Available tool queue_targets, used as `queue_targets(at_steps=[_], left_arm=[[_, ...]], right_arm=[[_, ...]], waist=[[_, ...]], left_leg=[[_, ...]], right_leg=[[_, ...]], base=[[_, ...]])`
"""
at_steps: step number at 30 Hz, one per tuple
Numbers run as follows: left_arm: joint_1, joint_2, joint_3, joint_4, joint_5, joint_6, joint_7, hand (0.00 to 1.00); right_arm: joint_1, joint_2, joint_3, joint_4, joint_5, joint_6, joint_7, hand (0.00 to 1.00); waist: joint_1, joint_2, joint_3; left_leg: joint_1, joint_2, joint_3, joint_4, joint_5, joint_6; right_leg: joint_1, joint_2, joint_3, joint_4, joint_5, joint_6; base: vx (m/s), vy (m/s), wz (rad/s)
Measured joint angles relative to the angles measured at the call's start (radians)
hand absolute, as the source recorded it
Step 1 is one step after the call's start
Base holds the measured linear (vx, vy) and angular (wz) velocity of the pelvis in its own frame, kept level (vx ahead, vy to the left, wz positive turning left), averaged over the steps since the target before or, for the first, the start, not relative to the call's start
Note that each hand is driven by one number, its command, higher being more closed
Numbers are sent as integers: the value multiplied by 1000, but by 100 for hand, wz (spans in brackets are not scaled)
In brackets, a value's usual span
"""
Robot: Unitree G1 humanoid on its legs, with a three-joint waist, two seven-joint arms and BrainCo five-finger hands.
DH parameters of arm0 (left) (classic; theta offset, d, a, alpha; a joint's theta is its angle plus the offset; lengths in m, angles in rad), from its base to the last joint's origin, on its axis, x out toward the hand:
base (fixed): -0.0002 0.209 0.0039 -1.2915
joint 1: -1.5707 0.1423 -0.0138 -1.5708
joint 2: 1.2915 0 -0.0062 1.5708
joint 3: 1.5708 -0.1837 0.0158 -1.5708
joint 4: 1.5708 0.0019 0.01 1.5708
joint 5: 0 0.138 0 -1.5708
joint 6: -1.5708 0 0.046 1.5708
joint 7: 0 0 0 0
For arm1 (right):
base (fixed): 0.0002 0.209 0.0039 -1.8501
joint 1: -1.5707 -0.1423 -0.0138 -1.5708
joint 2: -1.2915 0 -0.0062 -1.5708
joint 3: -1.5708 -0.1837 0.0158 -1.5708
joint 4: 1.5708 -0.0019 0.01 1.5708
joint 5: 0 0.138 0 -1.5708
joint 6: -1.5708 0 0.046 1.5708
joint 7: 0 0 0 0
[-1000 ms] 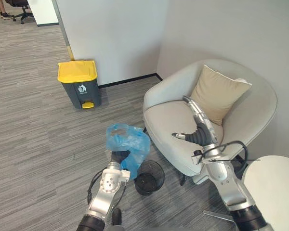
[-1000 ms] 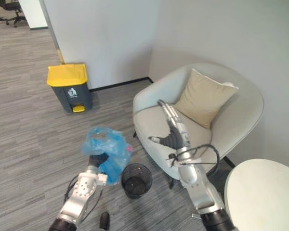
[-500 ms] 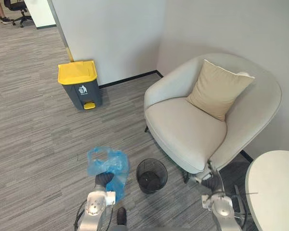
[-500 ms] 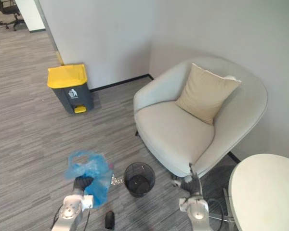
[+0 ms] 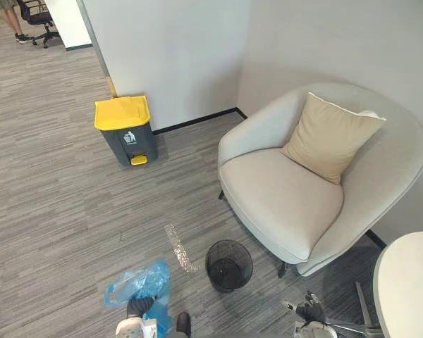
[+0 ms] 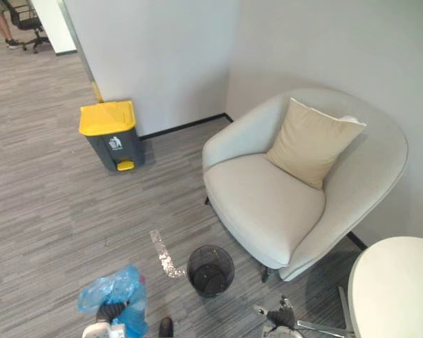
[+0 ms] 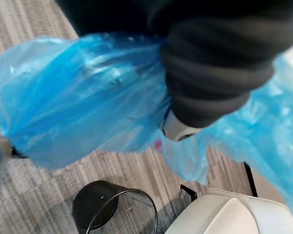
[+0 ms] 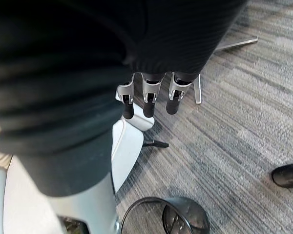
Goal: Gather rubbish on tea table into small bin, then transfer packed bag to large trash can.
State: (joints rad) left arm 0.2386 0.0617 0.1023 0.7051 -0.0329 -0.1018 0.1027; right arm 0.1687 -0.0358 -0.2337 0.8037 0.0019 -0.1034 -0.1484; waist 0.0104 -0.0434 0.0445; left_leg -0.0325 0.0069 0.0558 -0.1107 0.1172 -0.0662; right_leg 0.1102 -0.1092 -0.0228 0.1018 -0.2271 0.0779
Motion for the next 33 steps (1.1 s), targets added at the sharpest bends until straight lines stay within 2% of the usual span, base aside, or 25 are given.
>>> queue_targets(at_steps=[8,9,11,12,13,14,15,16,17,18,19,20,22,27,30,31,32,33], left_arm=[[-35,-21,-4,14,0,0,7,100],[-54,-32,-7,-23,0,0,8,100],[-70,-39,-15,-76,-7,0,9,100],[-82,-43,-18,-125,-10,-1,9,100],[-88,-48,-37,-147,-10,-1,10,100],[-92,-48,-47,-154,-10,-1,10,100],[-96,-60,-66,-163,-9,-1,11,100],[-105,-56,-65,-162,-9,-2,13,100],[-127,-35,-62,-139,-9,-8,19,100],[-145,-35,-74,-109,-9,-8,20,100],[-151,-44,-93,-92,-9,-11,22,100],[-151,-45,-108,-75,-9,-13,21,100],[-151,-31,-131,-53,-9,-14,22,100],[-134,38,-132,-22,-6,-18,26,100],[-137,35,-133,-18,4,-19,25,100],[-136,25,-134,-15,11,-18,24,100],[-133,23,-134,-16,11,-18,24,100],[-125,26,-141,-15,11,-16,24,100]], right_arm=[[-29,36,3,-2,20,0,-20,0],[-35,40,6,-6,24,0,-25,0],[-47,42,5,-13,40,0,-33,0],[-49,45,2,-36,42,2,-46,0],[-56,31,1,-47,42,2,-55,0],[-56,25,0,-47,42,3,-57,0],[-70,13,-1,-57,42,4,-62,0],[-70,24,2,-82,42,1,-65,0],[-73,45,2,-78,41,-10,-66,0],[-76,38,0,-62,41,-10,-66,0],[-83,25,-1,-29,41,0,-66,0],[-93,24,-1,-2,40,2,-66,0],[-111,27,0,23,38,12,-66,0],[-159,29,12,83,23,24,-66,0],[-180,10,18,81,-2,24,-66,0],[-178,-5,17,80,-2,24,-66,0],[-175,-9,17,80,-2,24,-66,0],[-169,-6,14,77,-1,25,-66,0]], waist=[[13,-6,40],[21,-8,43],[20,-17,58],[19,-22,68],[17,-5,76],[15,1,80],[11,40,88],[5,28,75],[-21,-19,71],[-27,-9,67],[-26,8,62],[-27,10,60],[-28,12,61],[-22,17,70],[-23,41,103],[-24,47,125],[-22,45,137],[-23,39,151]], left_leg=[[-16,-24,-56,6,10,9],[-67,-30,-73,14,26,15],[-135,-25,8,82,-14,61],[-197,13,165,186,-81,121],[-215,55,258,253,-99,155],[-213,66,274,260,-107,154],[-211,82,259,262,-110,152],[-199,77,289,231,-130,141],[-202,72,371,283,-170,143],[-209,93,377,357,-175,150],[-186,97,351,335,-168,65],[-171,59,344,290,-157,71],[-171,32,345,266,-146,79],[-145,39,335,274,-157,86],[-170,38,295,343,-228,93],[-175,30,282,373,-272,96],[-174,22,269,374,-281,93],[-157,-11,238,344,-286,91]], right_leg=[[22,-13,-83,13,-16,3],[-15,-19,-124,49,-31,3],[-37,-36,-175,69,-32,4],[-50,-47,-227,97,-32,4],[-68,-45,-256,174,-34,0],[-82,-48,-264,225,-35,-3],[-151,-42,-256,321,-64,-35],[-154,-26,-239,200,-63,-55],[-141,-76,-259,121,-4,-15],[-136,-88,-286,139,-7,-10],[-136,-84,-285,152,-13,-1],[-130,-101,-277,143,-11,8],[-130,-120,-277,131,8,26],[-118,-112,-264,128,85,27],[-148,-125,-260,229,84,27],[-187,-147,-236,342,81,23],[-208,-158,-218,406,78,13],[-272,-173,-154,549,110,-59]], base=[[-11,-19,32],[-60,0,75],[-40,21,90],[4,29,116],[12,35,108],[21,35,76],[11,45,47],[118,45,91],[163,32,90],[175,17,66],[171,82,23],[138,78,4],[173,143,13],[79,72,-7],[20,115,7],[-16,124,18],[-53,150,35],[59,223,54]])
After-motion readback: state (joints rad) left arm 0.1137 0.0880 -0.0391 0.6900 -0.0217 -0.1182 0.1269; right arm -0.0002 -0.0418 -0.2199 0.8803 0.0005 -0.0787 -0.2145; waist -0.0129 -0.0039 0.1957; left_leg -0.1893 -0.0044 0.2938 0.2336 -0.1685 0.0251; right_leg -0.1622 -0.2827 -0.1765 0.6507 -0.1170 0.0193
